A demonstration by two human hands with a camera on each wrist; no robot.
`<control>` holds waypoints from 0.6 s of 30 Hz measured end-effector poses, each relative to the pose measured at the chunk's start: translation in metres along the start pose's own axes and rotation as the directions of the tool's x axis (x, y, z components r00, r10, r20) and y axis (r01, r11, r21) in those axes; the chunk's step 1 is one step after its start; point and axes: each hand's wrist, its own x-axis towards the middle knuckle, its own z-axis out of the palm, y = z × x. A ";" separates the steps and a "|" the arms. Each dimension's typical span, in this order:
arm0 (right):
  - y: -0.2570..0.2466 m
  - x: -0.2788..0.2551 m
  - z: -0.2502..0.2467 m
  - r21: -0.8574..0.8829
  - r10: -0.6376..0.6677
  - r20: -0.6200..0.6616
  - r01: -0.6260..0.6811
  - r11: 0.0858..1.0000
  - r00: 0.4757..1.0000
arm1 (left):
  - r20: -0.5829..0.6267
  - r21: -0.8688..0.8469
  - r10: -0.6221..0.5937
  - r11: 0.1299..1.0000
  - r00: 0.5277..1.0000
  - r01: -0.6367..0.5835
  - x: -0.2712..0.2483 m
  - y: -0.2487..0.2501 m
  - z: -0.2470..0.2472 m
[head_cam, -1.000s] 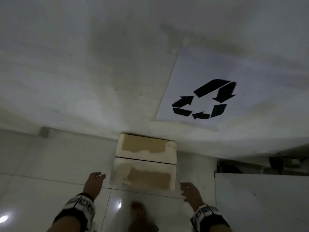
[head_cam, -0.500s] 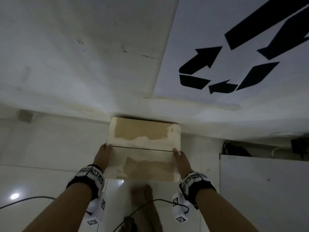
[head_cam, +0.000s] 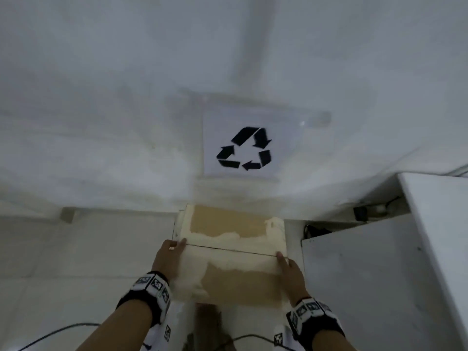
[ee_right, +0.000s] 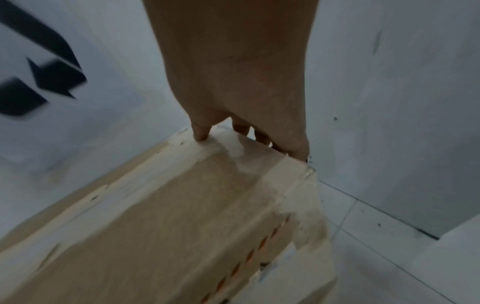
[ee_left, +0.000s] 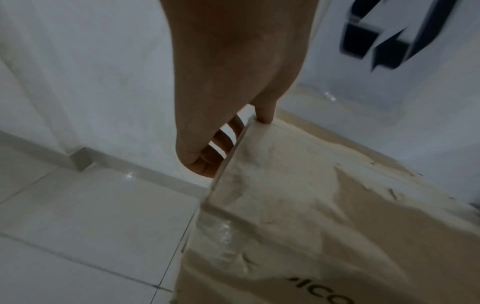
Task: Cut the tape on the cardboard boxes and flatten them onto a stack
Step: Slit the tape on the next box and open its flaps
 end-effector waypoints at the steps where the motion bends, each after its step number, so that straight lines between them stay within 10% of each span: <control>1: -0.002 -0.015 -0.015 0.013 -0.017 -0.018 0.017 1.000 1.000 | 0.009 0.012 0.039 0.999 0.999 -0.039 -0.018 0.008 0.000; 9: -0.034 -0.128 -0.150 0.166 -0.126 -0.271 0.175 0.970 0.954 | 0.124 -0.140 0.325 0.941 0.938 -0.308 -0.161 0.102 0.015; 18: -0.030 -0.196 -0.332 0.175 -0.269 -0.533 0.416 0.892 0.802 | 0.338 -0.142 0.628 0.770 0.701 -0.622 -0.280 0.228 0.096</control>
